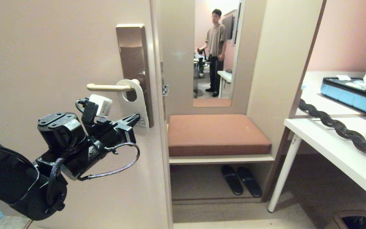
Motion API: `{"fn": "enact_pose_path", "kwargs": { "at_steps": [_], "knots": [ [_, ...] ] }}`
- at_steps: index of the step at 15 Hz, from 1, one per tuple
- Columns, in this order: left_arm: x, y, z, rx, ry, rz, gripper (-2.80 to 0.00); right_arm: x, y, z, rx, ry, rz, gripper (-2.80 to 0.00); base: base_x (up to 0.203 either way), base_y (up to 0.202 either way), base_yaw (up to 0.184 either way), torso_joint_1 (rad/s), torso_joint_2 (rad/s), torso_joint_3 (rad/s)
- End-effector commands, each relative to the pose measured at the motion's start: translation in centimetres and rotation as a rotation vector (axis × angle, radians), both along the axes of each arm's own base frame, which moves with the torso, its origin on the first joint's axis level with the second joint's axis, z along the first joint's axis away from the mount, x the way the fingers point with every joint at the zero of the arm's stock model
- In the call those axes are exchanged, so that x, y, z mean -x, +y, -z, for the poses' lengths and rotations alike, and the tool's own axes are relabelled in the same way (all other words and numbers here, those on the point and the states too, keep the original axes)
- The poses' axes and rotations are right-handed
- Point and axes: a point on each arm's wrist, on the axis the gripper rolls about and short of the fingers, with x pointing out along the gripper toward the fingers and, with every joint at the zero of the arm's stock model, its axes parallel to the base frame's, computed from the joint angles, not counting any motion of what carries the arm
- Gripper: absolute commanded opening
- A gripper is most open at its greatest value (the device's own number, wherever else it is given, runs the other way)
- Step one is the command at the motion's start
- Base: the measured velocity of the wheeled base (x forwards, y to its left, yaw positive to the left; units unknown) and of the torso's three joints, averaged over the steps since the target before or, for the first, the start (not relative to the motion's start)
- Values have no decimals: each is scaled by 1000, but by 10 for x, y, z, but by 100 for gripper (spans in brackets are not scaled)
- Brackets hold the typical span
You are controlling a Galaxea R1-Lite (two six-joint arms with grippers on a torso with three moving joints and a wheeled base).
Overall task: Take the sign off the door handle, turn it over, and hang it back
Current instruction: Hang the sign back with the other side facing out
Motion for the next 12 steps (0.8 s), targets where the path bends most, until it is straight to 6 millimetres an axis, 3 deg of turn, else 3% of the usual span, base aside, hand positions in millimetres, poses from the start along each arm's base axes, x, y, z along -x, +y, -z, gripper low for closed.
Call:
{"fn": "enact_pose_path", "kwargs": {
  "at_steps": [1,12],
  "knots": [
    [-3,-4,-1,4,-11,10,-280,0,0,0,0,1,-1,-280,0,0,0,0,0,0],
    [-11,-8,-1,10,-25,8,-280,0,0,0,0,0,-1,-280,0,0,0,0,0,0]
  ]
}}
